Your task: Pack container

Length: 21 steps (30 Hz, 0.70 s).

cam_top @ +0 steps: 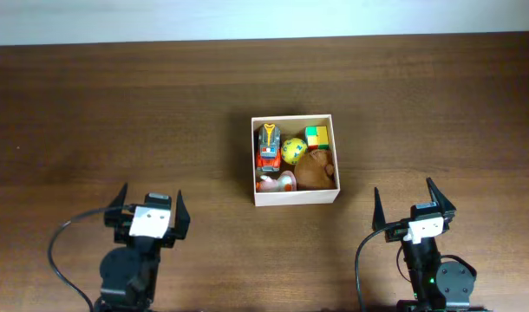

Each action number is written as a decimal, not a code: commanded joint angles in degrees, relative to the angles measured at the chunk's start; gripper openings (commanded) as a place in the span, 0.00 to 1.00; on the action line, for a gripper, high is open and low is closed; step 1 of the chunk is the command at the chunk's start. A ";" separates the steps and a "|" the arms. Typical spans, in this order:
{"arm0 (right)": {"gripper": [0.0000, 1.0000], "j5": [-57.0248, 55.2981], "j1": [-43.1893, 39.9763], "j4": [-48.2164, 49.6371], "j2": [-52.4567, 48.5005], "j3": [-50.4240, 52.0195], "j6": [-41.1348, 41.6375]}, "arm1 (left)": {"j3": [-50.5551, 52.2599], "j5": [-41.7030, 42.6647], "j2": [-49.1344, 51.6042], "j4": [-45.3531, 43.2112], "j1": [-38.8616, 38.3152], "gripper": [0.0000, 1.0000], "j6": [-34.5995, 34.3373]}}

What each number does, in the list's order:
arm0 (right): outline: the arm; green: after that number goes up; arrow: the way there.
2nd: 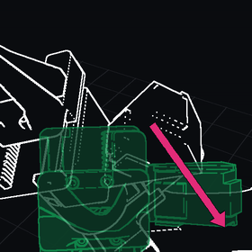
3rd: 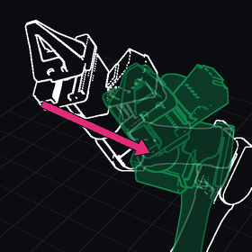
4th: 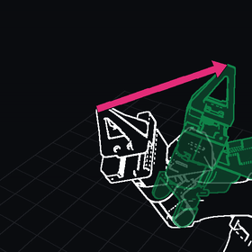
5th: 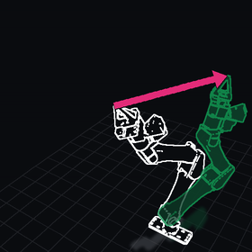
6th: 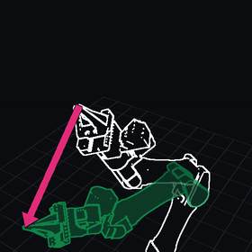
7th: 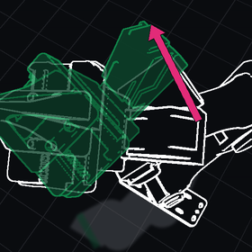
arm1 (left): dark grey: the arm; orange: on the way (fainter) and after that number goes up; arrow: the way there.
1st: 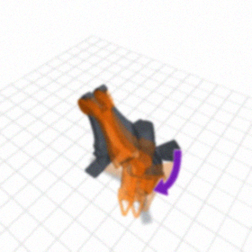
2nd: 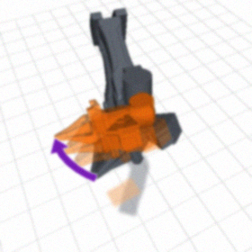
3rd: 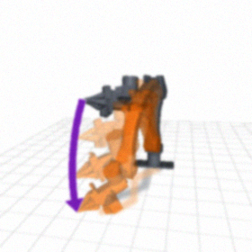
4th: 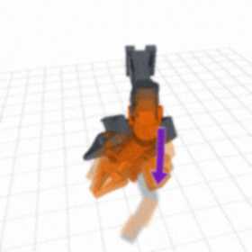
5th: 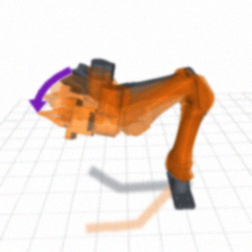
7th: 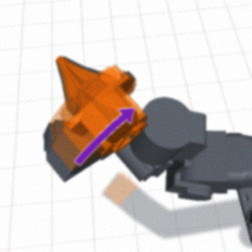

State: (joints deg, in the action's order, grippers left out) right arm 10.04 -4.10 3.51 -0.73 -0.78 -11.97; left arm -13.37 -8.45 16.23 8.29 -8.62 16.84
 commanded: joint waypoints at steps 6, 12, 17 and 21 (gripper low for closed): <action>0.99 -1.66 -0.48 -0.22 0.55 0.46 0.39 | 6.99 -0.55 -5.55 -1.77 -0.22 0.99 -0.55; 0.99 -4.15 -0.48 -1.46 0.55 0.46 0.42 | 9.49 -0.39 -7.45 -1.31 -0.22 0.99 -0.55; 0.99 -1.60 -0.48 -5.31 0.55 0.46 0.42 | 11.52 -0.33 -8.59 -1.42 -0.17 0.99 -0.57; 0.99 -0.11 -0.48 -6.91 0.55 0.46 0.39 | 11.52 1.20 -8.72 -1.36 -0.17 0.99 -0.81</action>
State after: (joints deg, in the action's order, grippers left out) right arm 8.29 -4.10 -3.09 -0.73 -0.73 -11.97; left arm -2.44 -8.38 8.29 7.11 -8.62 16.84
